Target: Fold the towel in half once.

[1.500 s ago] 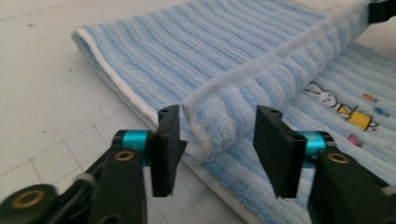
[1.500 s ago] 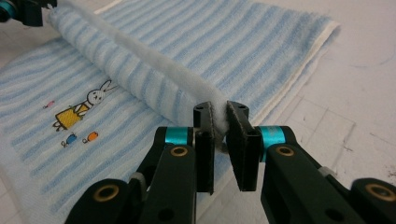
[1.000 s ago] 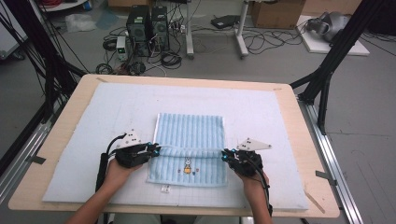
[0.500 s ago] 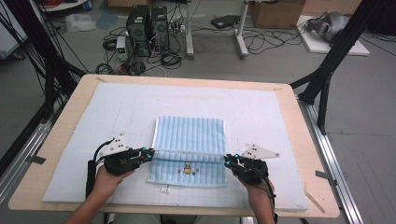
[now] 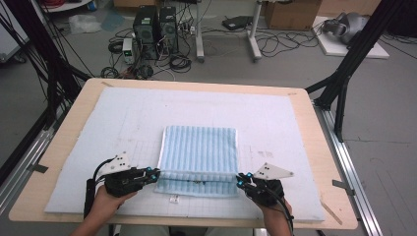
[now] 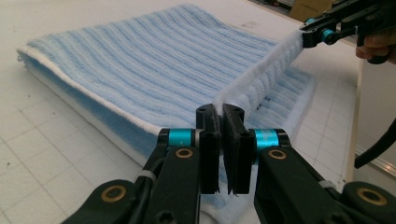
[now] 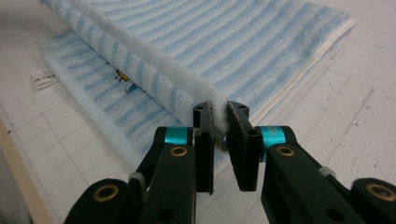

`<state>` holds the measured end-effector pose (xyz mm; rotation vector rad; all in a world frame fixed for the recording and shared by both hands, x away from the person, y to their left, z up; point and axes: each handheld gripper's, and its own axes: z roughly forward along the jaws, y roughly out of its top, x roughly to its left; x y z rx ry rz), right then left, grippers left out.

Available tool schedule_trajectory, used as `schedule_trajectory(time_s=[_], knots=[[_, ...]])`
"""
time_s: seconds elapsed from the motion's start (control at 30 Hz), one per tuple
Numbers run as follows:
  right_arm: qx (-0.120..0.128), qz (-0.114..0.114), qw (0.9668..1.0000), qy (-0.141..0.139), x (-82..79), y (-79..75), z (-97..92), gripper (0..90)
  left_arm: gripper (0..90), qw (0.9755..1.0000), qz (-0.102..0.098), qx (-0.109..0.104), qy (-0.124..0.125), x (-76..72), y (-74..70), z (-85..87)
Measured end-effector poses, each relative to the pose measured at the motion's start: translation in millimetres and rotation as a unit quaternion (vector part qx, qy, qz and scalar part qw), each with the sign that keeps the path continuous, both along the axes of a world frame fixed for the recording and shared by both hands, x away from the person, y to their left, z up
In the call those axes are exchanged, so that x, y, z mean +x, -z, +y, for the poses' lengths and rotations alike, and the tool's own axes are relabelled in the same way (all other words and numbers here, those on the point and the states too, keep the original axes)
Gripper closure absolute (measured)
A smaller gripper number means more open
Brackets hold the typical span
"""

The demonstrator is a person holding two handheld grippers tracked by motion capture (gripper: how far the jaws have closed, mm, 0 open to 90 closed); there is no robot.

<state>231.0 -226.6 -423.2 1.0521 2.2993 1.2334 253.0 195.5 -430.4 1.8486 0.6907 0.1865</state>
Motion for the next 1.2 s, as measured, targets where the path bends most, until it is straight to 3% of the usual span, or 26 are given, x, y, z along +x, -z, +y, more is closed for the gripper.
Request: schedule_trajectory(time_s=[0.07, 0.13, 0.2, 0.23, 0.37, 0.43, 0.5, 0.63, 0.8, 1.0, 1.2], knots=[[-0.003, 0.002, 1.0, -0.004, -3.1, 2.1, 0.1, 80.9, 84.7, 1.0, 0.004, 0.002, 0.003, -2.3, 0.8, 0.6], [-0.008, 0.008, 0.9999, -0.003, -5.4, 4.1, 0.8, 77.0, 80.1, 0.9997, 0.024, -0.003, 0.002, -1.7, 2.9, 1.6], [-0.002, 0.012, 0.9999, 0.011, -6.1, 5.4, -0.4, 59.5, 59.4, 0.9988, 0.046, -0.012, -0.014, 0.7, 3.6, 3.1], [0.011, 0.014, 0.9996, 0.023, -5.7, 4.8, -2.6, 58.0, 54.6, 0.9986, 0.047, -0.017, -0.019, 2.0, 2.5, 4.9], [0.034, -0.003, 0.9981, 0.051, -2.5, 1.0, -9.9, 56.2, 52.6, 0.9978, 0.03, -0.036, -0.047, 5.6, -2.9, 12.4], [0.032, 0.002, 0.9977, 0.06, 1.9, 2.9, -9.3, 56.4, 52.7, 0.9968, 0.029, -0.04, -0.063, 9.4, -2.8, 15.6], [0.028, 0.008, 0.9983, 0.051, 5.3, 5.5, -4.0, 56.6, 53.0, 0.9964, 0.027, -0.037, -0.072, 13.7, -1.3, 17.2], [-0.009, 0.02, 0.9996, 0.018, 10.8, 12.7, 13.5, 59.0, 53.6, 0.9953, 0.031, -0.035, -0.085, 24.0, 0.2, 16.2], [-0.051, 0.038, 0.998, -0.007, 13.9, 21.6, 25.5, 60.2, 53.5, 0.9959, 0.027, -0.023, -0.083, 27.3, 1.6, 14.0], [-0.092, 0.026, 0.9951, -0.022, 8.1, 17.1, 28.4, 57.7, 52.5, 0.9957, 0.029, -0.018, -0.086, 32.8, 1.2, 13.3], [-0.044, 0.002, 0.999, -0.008, 14.0, 7.9, 23.8, 51.4, 51.4, 0.9951, 0.029, -0.017, -0.093, 45.5, -1.1, 11.1]])
